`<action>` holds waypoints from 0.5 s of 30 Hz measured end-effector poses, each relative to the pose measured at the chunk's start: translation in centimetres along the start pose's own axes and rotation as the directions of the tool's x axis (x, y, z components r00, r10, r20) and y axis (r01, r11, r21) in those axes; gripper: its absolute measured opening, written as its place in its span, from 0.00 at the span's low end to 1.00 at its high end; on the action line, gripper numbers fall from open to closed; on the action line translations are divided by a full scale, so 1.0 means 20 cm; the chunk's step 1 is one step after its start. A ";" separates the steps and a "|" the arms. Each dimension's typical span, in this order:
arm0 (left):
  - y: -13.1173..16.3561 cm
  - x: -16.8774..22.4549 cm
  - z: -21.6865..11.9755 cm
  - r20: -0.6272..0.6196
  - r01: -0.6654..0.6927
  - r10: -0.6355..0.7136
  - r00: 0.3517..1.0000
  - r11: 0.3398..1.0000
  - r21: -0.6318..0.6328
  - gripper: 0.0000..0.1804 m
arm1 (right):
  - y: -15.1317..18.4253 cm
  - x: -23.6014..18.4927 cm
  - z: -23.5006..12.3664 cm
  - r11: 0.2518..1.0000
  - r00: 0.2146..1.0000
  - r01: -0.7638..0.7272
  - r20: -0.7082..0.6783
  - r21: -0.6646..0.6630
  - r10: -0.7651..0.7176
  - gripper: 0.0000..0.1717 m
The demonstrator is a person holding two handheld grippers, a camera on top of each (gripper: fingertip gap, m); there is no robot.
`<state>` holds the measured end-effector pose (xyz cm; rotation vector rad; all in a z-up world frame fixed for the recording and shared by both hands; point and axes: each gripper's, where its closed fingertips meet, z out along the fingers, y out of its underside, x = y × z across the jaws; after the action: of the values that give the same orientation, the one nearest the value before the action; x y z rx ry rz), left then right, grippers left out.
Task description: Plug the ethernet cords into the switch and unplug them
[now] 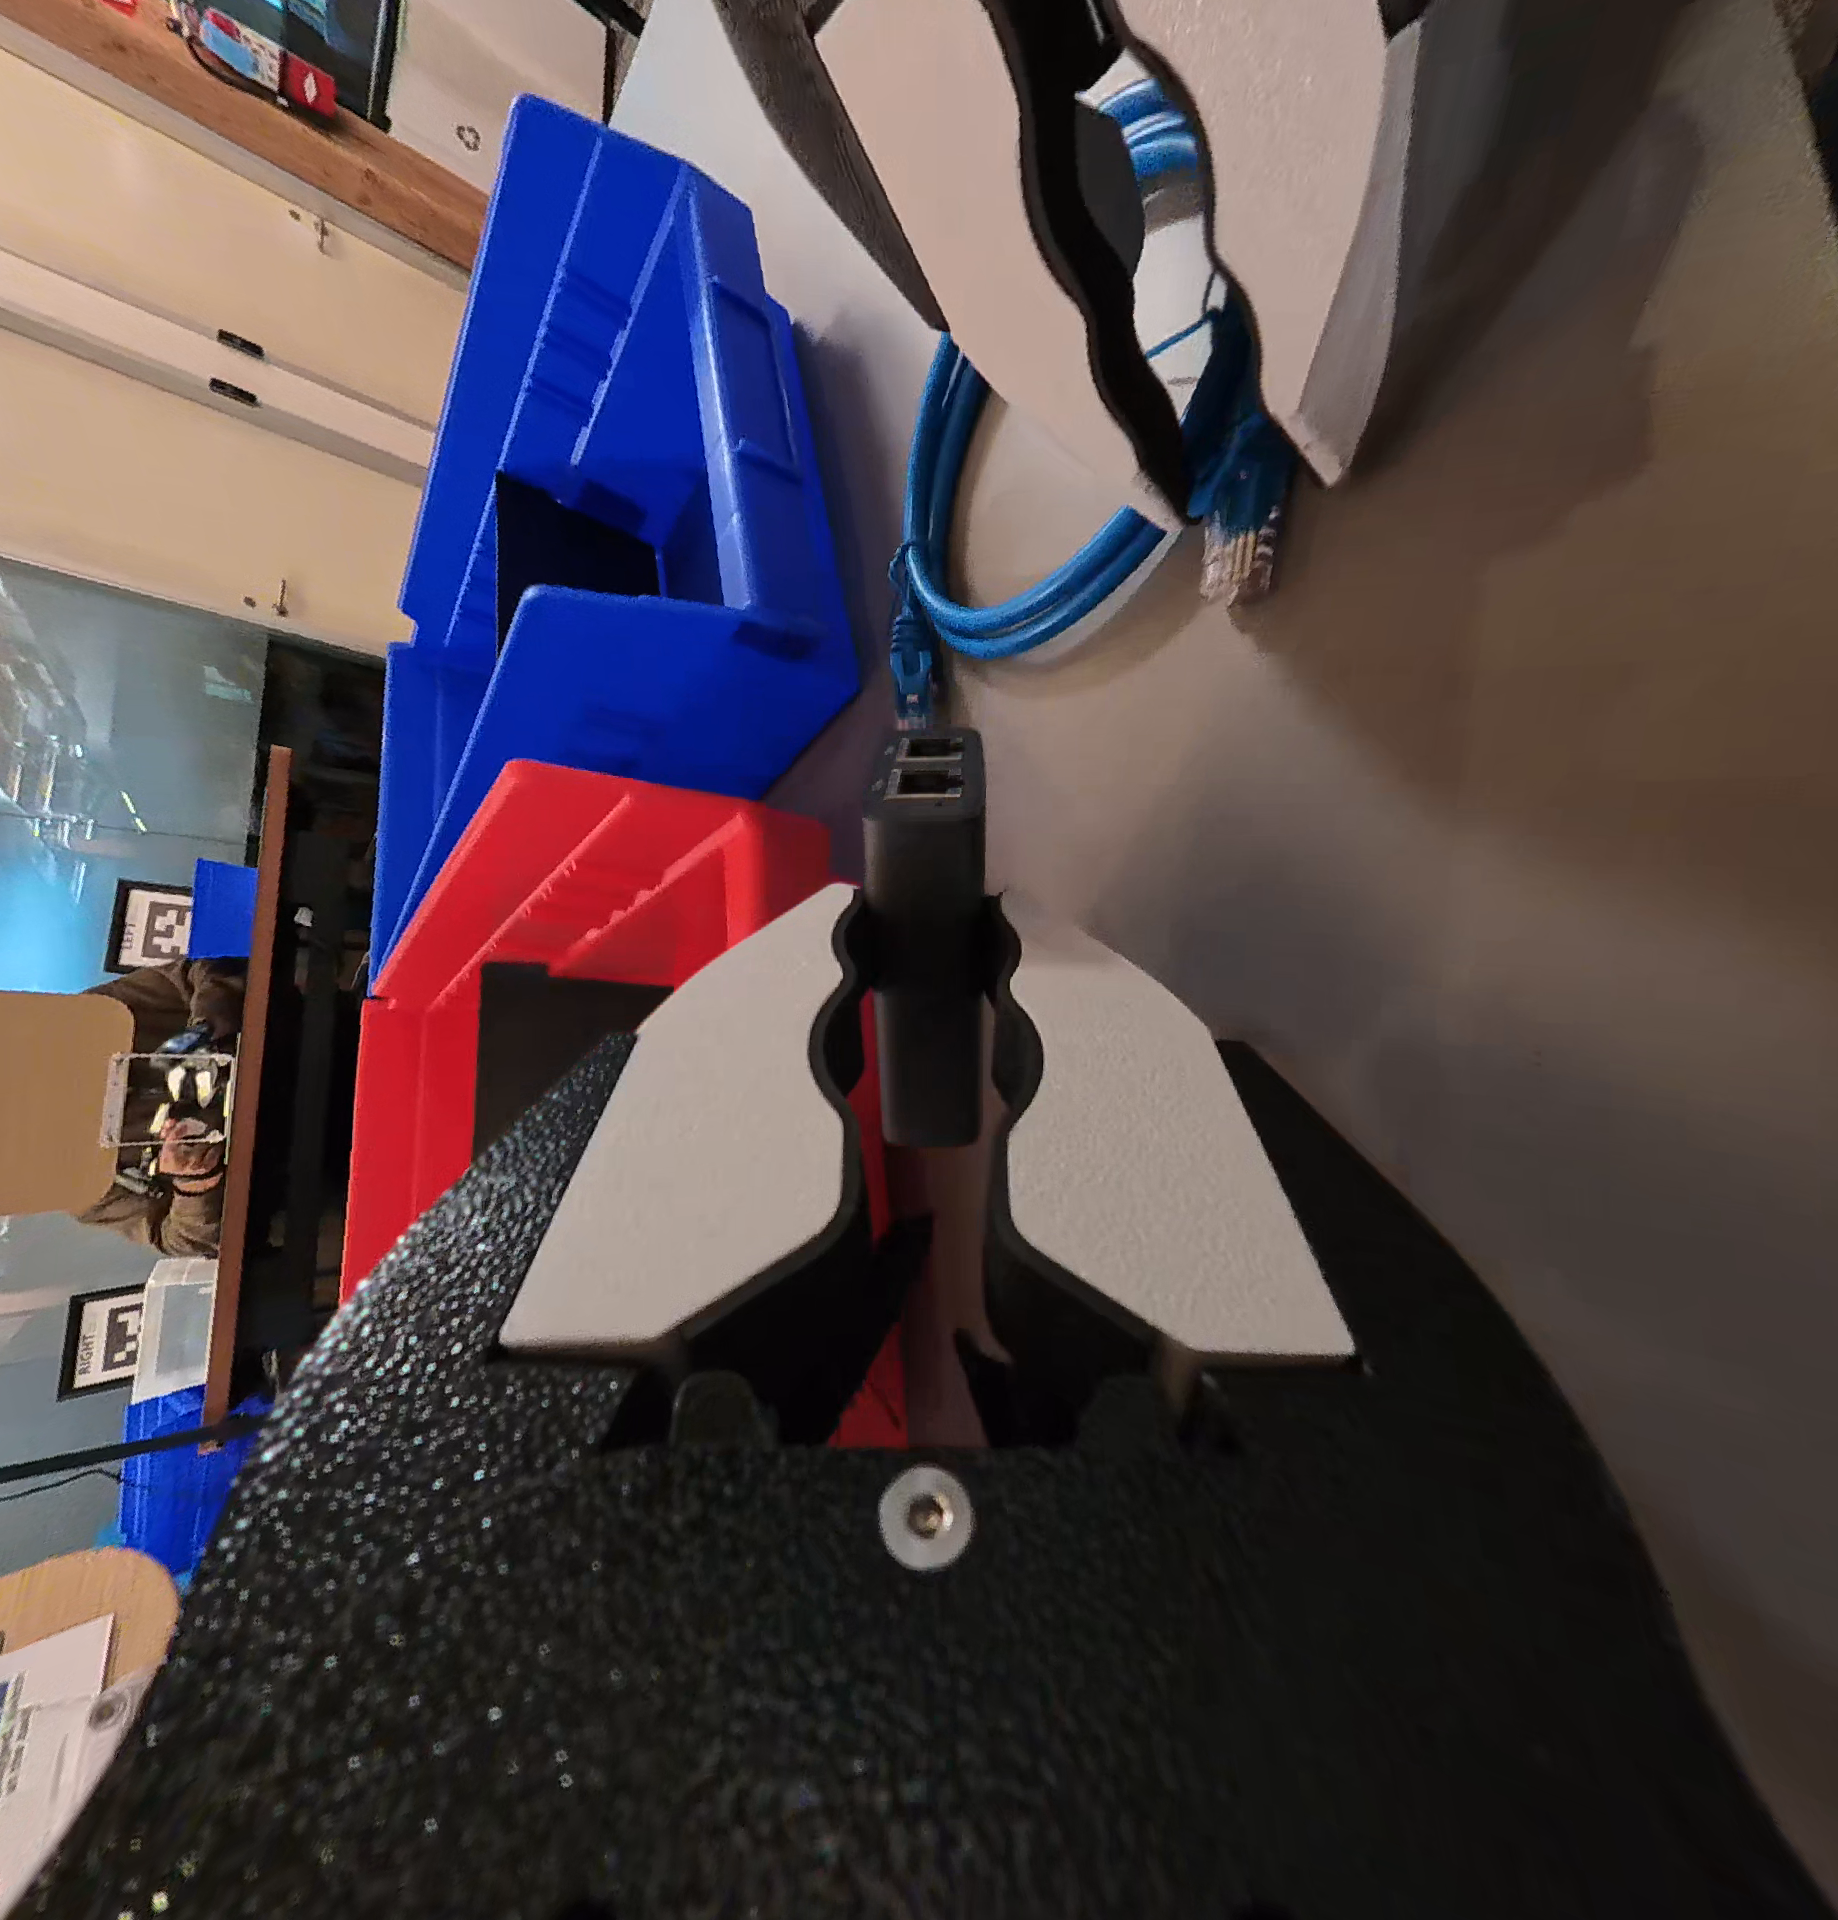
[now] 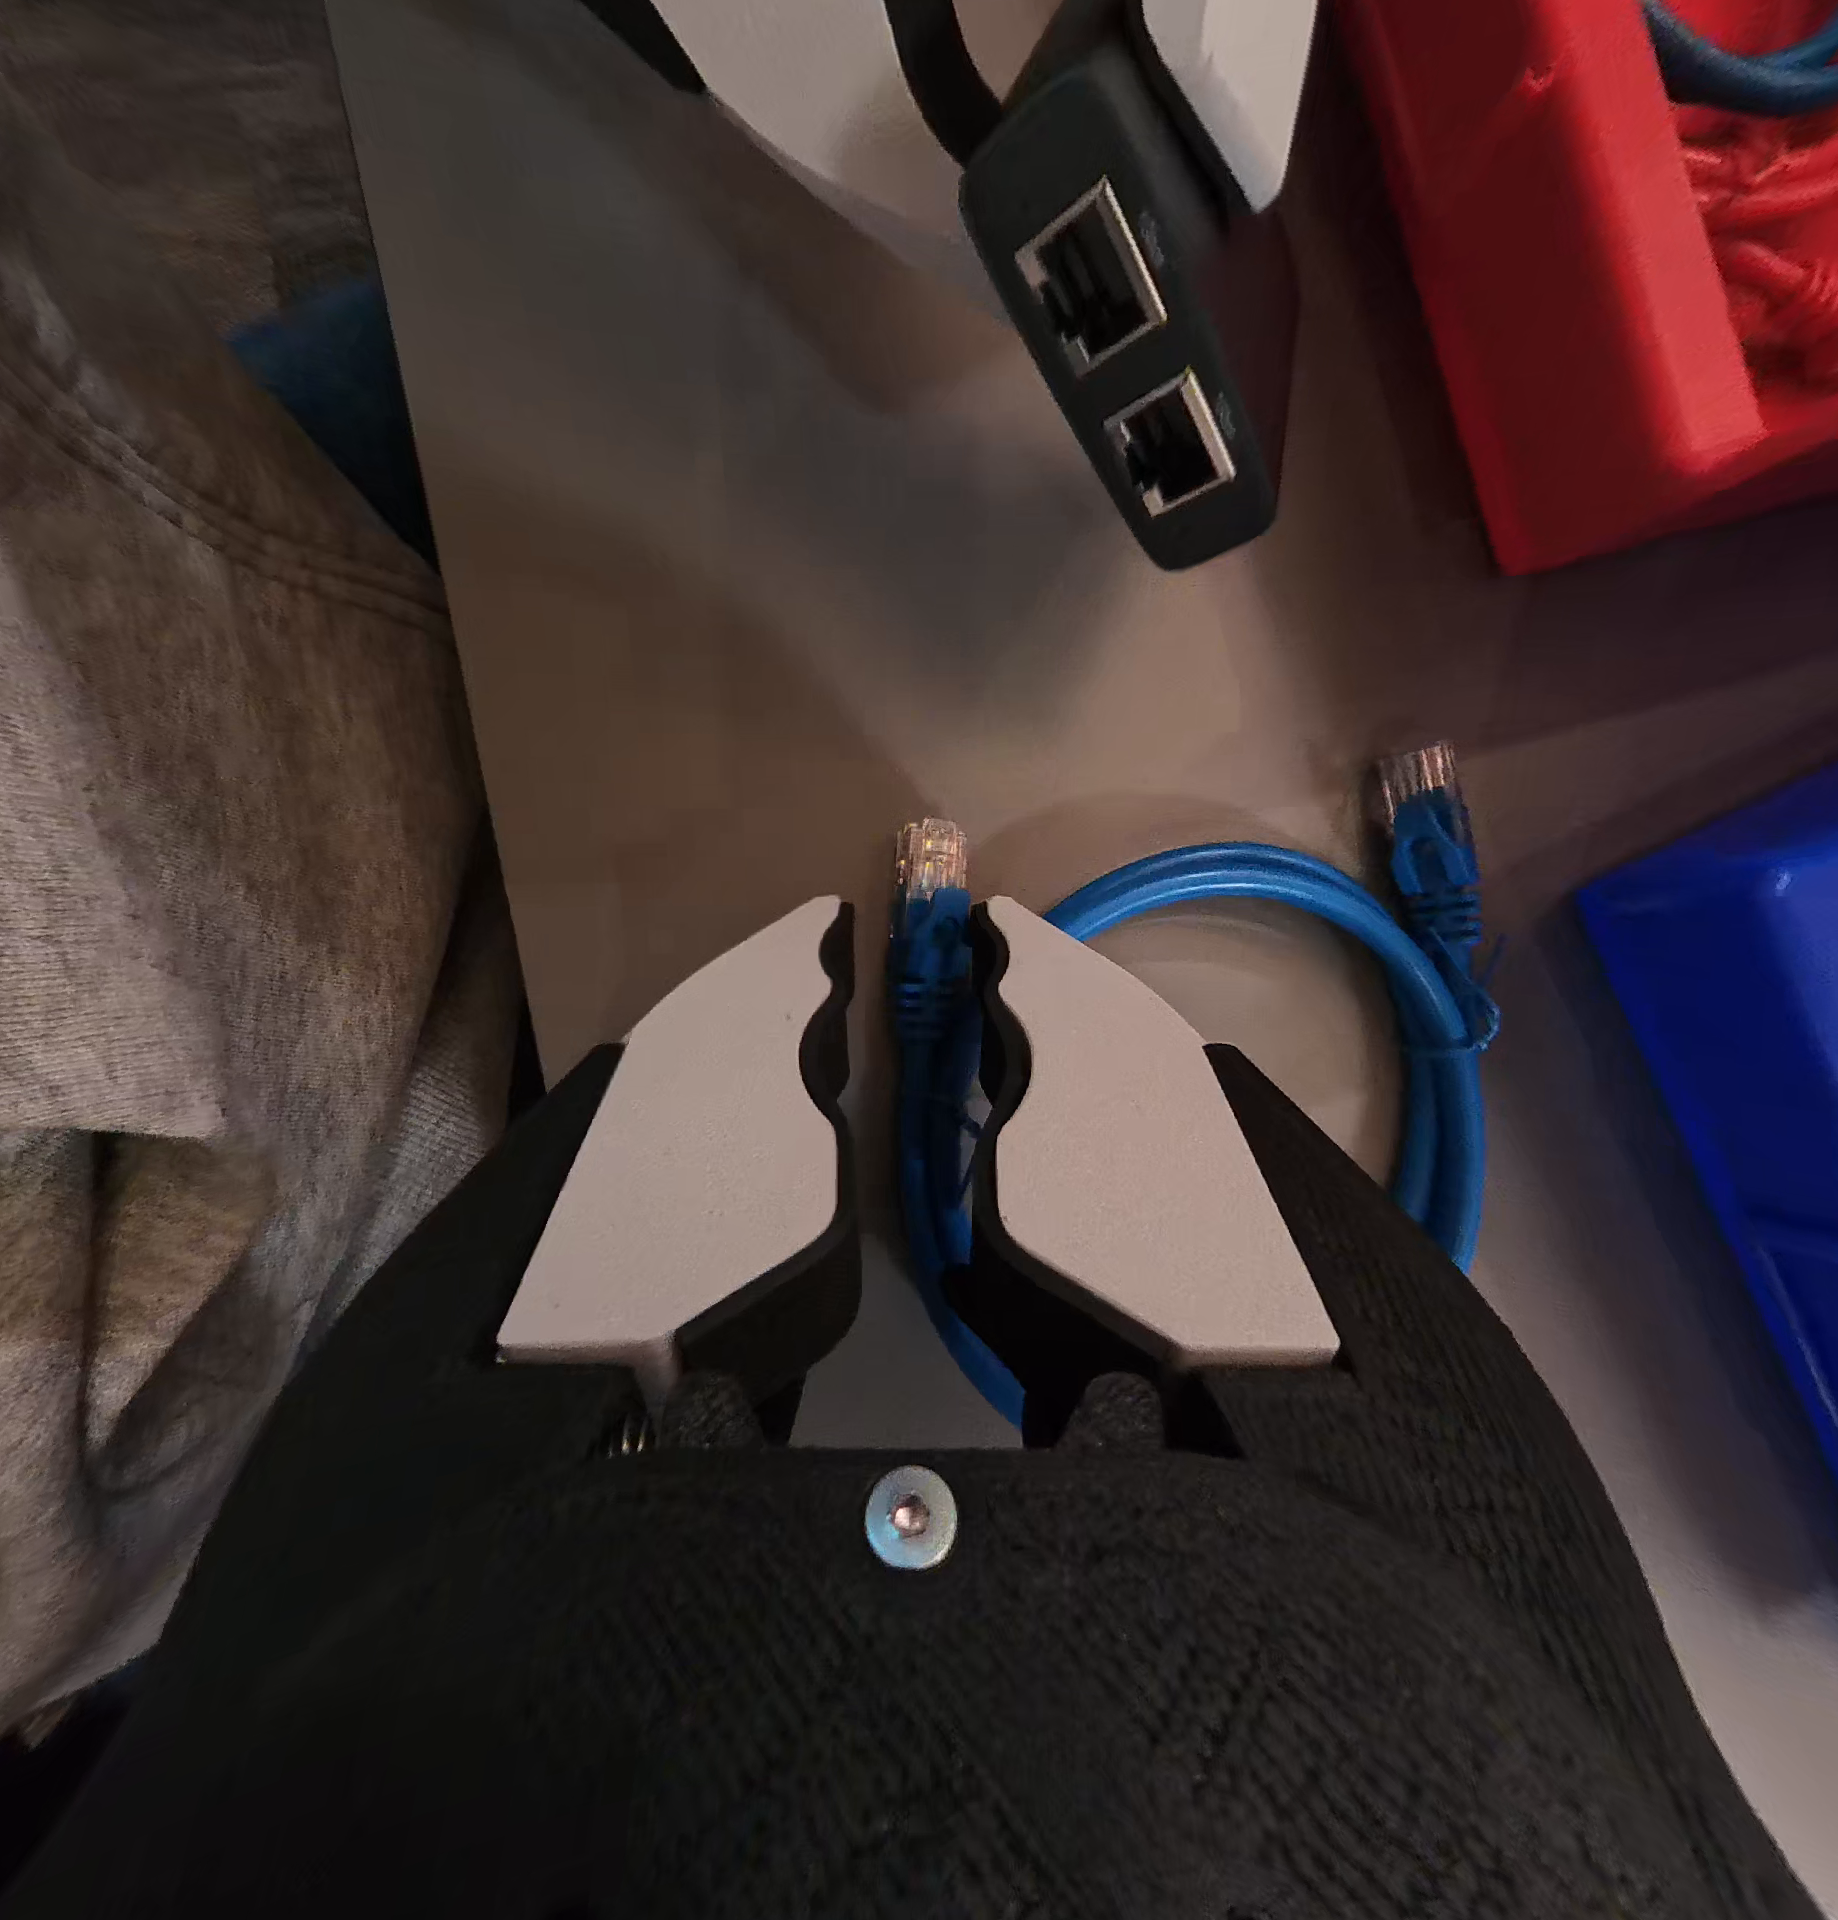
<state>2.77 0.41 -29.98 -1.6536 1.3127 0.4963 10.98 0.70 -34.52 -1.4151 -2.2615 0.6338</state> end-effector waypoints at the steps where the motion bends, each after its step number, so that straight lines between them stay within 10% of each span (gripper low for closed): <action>1: 0.01 0.00 0.00 0.006 -0.003 0.003 1.000 1.000 -0.011 0.11 | 0.00 0.00 0.00 1.000 1.000 0.000 0.007 -0.003 0.000 0.12; 7: 0.05 0.03 -0.01 -0.014 0.005 -0.006 1.000 1.000 -0.031 0.11 | -0.15 0.06 -0.05 0.983 0.995 0.040 -0.093 0.181 -0.023 0.18; 15: 0.00 0.07 -0.05 -0.122 0.069 -0.063 0.991 0.997 0.040 0.11 | -0.39 0.12 0.00 0.865 0.845 0.471 -0.370 0.173 -0.386 0.18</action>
<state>3.14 -1.11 -30.60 -1.7060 1.3420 0.3297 4.35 -0.22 -29.88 -0.7729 -2.0417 0.4792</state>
